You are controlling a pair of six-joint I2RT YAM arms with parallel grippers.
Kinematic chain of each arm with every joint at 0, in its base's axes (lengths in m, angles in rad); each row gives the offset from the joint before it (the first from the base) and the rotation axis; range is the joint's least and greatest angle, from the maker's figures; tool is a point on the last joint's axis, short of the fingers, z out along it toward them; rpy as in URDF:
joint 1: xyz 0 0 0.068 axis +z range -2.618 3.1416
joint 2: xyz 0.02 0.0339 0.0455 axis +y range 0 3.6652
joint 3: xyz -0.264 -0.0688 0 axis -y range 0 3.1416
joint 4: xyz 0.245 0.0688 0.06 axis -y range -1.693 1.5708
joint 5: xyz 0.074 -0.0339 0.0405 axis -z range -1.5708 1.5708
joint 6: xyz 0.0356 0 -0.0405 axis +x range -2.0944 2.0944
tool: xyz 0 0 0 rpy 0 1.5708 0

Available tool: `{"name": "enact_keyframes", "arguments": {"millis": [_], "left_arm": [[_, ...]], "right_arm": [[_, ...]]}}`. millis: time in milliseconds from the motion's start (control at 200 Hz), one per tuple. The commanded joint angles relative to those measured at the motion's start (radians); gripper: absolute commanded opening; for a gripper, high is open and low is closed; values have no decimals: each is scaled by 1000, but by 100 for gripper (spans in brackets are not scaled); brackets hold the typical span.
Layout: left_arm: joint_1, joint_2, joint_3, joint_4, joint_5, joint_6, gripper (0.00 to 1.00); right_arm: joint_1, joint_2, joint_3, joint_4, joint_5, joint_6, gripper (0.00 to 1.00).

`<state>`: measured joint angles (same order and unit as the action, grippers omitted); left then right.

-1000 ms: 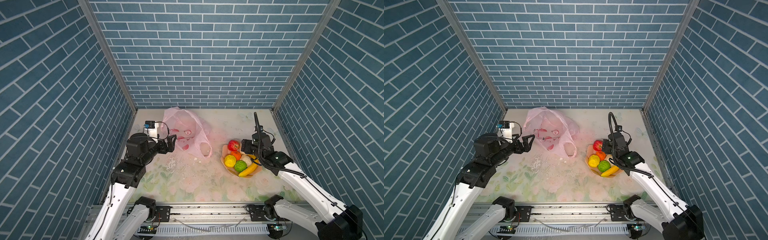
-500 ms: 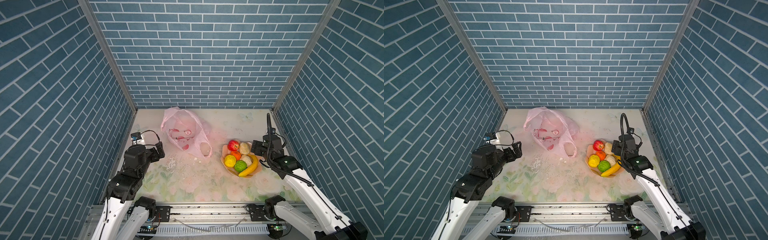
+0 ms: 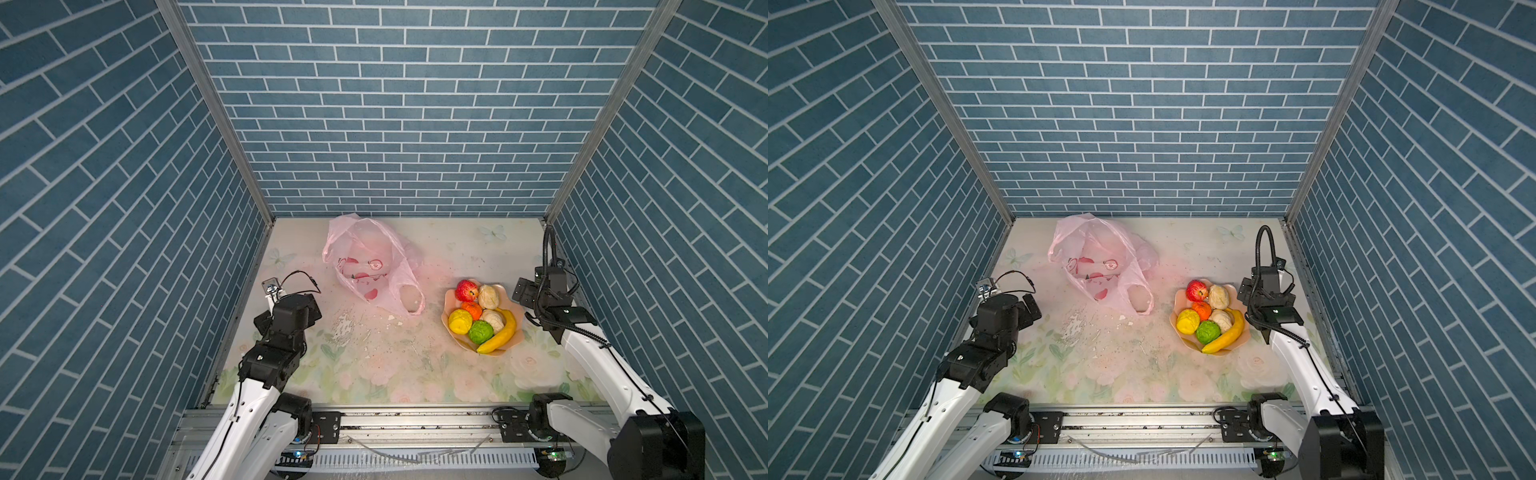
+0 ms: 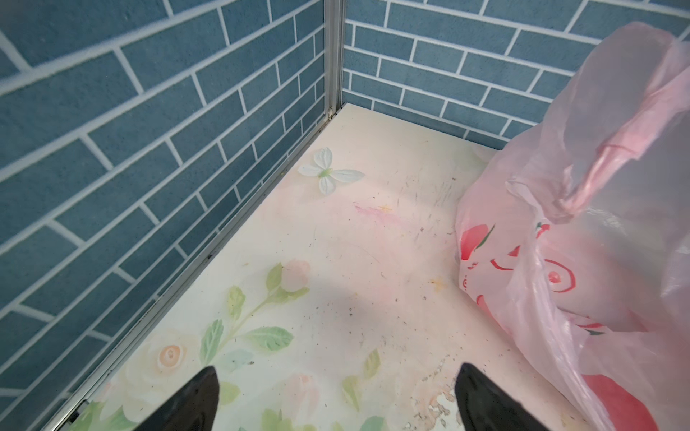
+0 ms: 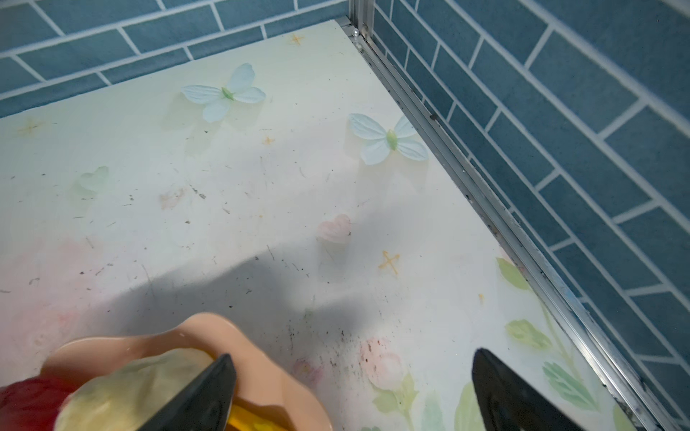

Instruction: Take the fake fruits out of the plastic bag

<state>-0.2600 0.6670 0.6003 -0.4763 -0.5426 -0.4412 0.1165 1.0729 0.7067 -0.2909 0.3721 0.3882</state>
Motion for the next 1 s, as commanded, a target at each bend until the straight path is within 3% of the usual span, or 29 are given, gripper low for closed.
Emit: {"name": "enact_keyframes", "arguments": {"millis": [0, 270, 465, 690, 995], "left_arm": [[-2, 28, -26, 117, -71, 49, 99], [-1, 100, -117, 388, -88, 250, 99], [16, 174, -240, 762, -15, 424, 99], [136, 348, -288, 992, 152, 435, 99], [215, 576, -286, 1148, 272, 458, 99]], "right_arm": [[-29, 32, 20, 61, -6, 17, 99], [-41, 22, -14, 225, 5, -30, 99], [-42, 43, -15, 286, 24, -83, 99], [-41, 90, -1, 300, 64, -148, 99], [-41, 95, -116, 533, 82, -284, 99]]}}
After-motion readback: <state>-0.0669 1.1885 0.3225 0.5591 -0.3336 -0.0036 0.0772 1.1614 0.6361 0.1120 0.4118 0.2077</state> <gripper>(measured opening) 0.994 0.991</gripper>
